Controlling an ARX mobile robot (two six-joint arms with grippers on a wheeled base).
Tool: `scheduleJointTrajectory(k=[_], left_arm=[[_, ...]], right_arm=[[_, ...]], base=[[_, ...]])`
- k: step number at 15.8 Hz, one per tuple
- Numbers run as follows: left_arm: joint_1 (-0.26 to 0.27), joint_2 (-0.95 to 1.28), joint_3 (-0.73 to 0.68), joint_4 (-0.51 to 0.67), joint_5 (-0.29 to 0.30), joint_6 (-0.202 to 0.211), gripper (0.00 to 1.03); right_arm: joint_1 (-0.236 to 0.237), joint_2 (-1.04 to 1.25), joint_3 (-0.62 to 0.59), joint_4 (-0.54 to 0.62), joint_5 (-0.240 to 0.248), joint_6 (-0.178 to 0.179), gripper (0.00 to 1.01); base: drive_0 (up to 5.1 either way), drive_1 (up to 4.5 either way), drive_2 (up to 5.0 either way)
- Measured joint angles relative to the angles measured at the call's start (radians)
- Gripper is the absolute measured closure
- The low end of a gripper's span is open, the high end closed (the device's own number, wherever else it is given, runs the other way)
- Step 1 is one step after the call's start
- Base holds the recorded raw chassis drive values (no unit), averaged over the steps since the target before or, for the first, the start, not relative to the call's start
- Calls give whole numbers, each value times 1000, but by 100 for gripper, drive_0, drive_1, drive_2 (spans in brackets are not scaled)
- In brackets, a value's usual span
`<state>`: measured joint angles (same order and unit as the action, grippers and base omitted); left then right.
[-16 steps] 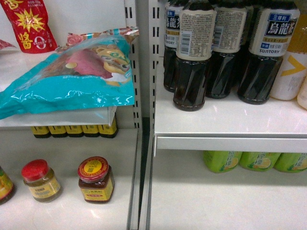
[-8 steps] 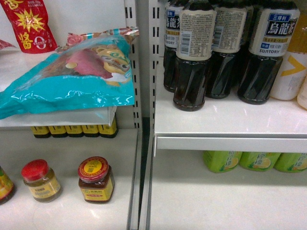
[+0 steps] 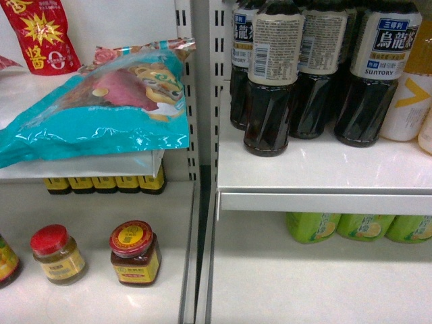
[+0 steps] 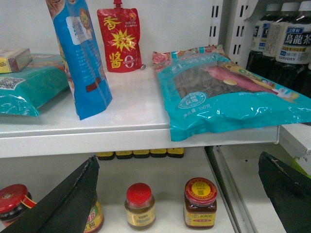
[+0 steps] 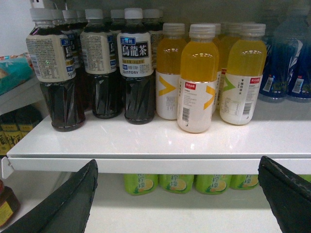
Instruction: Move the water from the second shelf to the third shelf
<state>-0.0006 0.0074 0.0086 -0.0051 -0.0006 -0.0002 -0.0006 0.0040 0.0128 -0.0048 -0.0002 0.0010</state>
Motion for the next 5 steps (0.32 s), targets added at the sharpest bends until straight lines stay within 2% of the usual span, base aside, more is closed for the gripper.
scheduleJointTrajectory(k=[5], left_arm=[[0, 0, 0, 0, 0, 0, 5]], right_arm=[[0, 0, 0, 0, 0, 0, 3]], base=[[0, 0, 0]])
